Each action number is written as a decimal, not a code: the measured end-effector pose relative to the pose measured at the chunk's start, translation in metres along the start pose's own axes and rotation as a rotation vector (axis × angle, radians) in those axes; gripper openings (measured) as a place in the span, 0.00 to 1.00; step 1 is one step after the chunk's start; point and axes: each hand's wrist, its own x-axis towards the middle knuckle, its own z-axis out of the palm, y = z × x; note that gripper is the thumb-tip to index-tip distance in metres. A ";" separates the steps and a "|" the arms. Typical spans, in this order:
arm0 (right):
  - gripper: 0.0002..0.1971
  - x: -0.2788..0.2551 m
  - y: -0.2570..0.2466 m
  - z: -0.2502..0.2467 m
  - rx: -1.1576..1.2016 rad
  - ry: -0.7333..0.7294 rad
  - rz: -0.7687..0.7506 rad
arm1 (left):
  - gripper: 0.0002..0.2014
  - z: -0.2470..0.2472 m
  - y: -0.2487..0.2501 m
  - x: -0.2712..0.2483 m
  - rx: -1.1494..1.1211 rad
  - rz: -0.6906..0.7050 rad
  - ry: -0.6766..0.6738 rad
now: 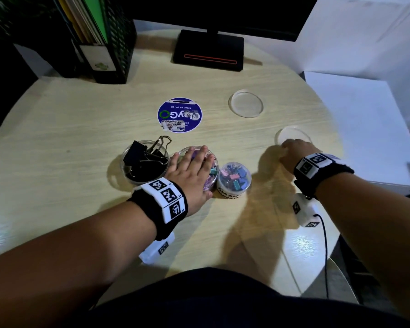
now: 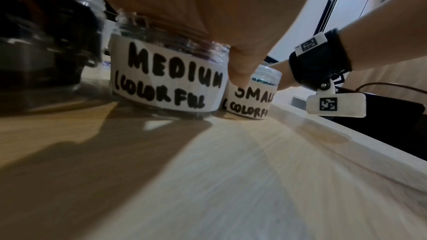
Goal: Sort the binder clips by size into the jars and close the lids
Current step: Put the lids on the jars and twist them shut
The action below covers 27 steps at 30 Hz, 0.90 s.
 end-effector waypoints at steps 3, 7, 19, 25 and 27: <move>0.03 -0.010 -0.007 -0.001 -0.052 -0.030 -0.071 | 0.43 0.000 0.000 0.000 -0.006 0.001 -0.005; 0.06 -0.034 -0.028 -0.021 0.070 0.120 -0.161 | 0.47 -0.001 -0.002 0.000 -0.010 0.009 -0.035; 0.06 -0.112 -0.083 -0.059 1.268 0.109 -0.362 | 0.63 -0.033 -0.034 -0.023 -0.629 -0.018 0.245; 0.10 -0.121 -0.107 -0.052 1.345 -0.060 -0.265 | 0.31 -0.047 -0.041 -0.025 -1.069 -0.072 0.212; 0.10 -0.122 -0.112 -0.048 1.321 -0.090 -0.224 | 0.21 -0.045 -0.041 -0.026 -1.157 -0.147 0.232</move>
